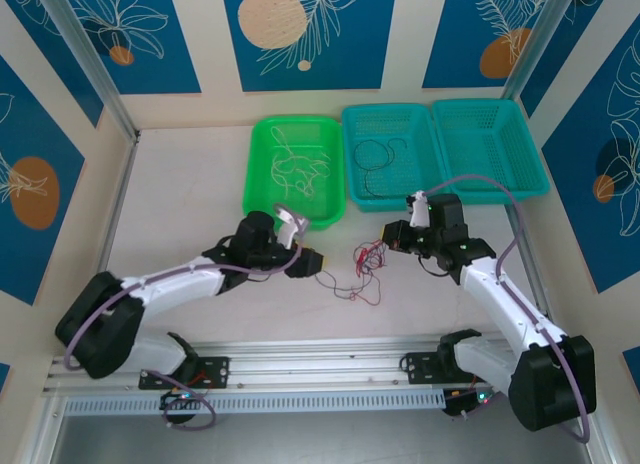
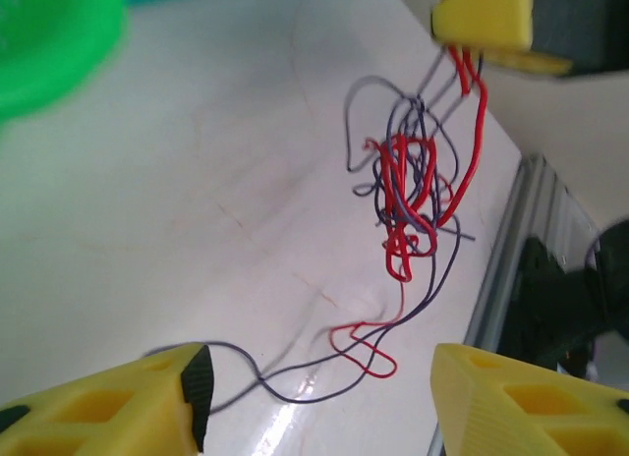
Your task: Untangle the cables
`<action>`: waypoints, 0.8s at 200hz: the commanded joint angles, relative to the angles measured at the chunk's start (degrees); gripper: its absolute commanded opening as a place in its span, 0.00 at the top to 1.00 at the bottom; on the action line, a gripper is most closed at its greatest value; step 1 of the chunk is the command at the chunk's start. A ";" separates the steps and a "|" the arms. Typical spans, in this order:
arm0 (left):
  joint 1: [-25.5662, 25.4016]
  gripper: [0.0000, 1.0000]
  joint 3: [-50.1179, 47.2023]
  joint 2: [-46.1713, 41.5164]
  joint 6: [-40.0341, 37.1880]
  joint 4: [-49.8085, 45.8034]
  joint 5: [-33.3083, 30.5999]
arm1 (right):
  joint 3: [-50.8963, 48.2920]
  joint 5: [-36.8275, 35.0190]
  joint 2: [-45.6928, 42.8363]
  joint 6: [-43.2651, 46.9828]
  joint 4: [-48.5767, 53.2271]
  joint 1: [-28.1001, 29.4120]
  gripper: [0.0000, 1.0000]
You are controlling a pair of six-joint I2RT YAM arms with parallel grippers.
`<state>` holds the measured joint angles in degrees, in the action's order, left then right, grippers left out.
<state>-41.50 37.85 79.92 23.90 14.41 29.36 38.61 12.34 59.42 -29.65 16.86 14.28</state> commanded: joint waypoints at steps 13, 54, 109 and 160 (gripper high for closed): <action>-3.65 0.32 2.02 6.38 -4.49 9.79 14.66 | 2.24 4.73 0.41 1.35 -1.05 1.80 1.00; -6.12 0.32 6.31 15.16 -4.03 14.08 22.30 | 4.12 4.59 0.45 -0.18 0.10 1.88 1.00; -11.67 0.34 9.37 22.21 -0.73 18.05 10.10 | 4.96 1.88 1.12 -5.86 0.48 1.84 1.00; -11.68 1.00 6.59 22.63 4.97 26.64 1.63 | 5.13 -4.91 1.07 -8.65 3.71 1.28 1.00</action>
<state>-53.21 45.76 103.53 26.87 35.83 36.73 42.35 11.70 60.71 -35.97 17.65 15.79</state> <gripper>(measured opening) 0.056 0.052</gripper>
